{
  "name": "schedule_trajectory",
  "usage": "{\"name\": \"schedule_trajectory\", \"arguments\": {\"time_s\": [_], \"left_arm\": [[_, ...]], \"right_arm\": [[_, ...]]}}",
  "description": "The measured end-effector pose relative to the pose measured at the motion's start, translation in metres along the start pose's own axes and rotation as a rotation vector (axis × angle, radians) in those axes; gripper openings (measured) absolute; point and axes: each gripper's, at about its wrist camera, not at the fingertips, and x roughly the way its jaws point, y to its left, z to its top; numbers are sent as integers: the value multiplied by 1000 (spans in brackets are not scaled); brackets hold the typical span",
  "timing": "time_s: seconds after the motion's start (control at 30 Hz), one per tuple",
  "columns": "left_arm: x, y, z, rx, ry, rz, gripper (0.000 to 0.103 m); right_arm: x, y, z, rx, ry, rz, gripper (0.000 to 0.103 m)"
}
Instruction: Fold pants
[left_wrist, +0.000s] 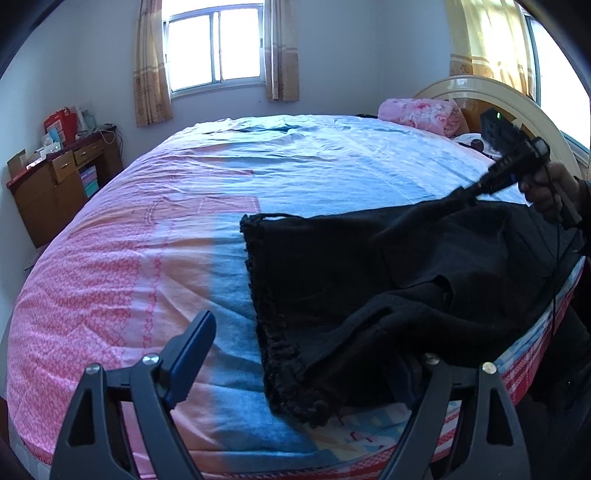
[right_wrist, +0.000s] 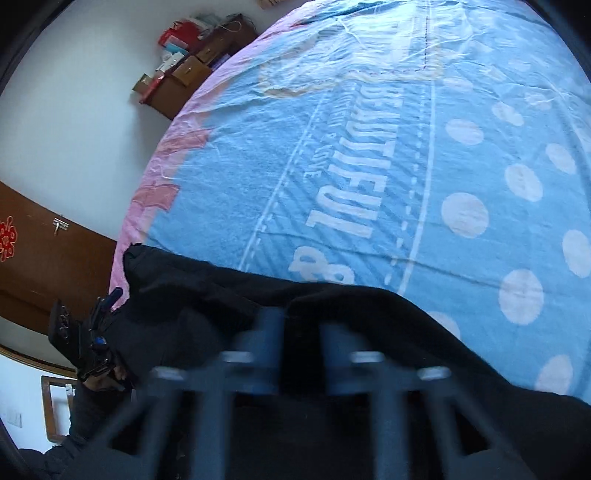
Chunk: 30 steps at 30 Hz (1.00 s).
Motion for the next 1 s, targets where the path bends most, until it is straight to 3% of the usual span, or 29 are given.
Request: {"name": "schedule_trajectory", "arguments": {"time_s": [0.07,0.13,0.27,0.33,0.43,0.5,0.6,0.77,0.87,0.9,0.93,1.0], "left_arm": [[1,0,3,9,-9,12,91],[4,-1,6,16,-9,18,91],[10,-3,5,49,-4,61,99],[8,-4,2,63,6,68,99],[0,-19,-10,193,31,92,102],[-3,-31,-19,303,53,136,103],[-6,-45,-31,404,76,165,102],[-15,-35,-35,318,77,128,102],[-10,-14,-25,249,78,229,103],[-10,-6,-18,203,72,211,102],[-13,3,-10,131,52,142,101],[-13,-1,-6,150,113,-7,101]], "right_arm": [[-18,6,9,-17,-105,-6,6],[-32,4,14,4,-155,16,6],[-12,-4,16,-8,-123,-73,6],[3,-19,12,26,-96,-68,7],[3,-29,9,58,-137,-37,8],[-1,-31,9,70,-145,-48,16],[-9,-38,8,68,-150,-157,18],[-52,-32,-9,35,-237,-166,19],[-71,-8,-30,-60,-257,-171,20],[-73,3,-37,-101,-257,-159,21],[-71,15,-43,-136,-251,-148,21],[-65,35,-53,-189,-227,-142,25]]}}
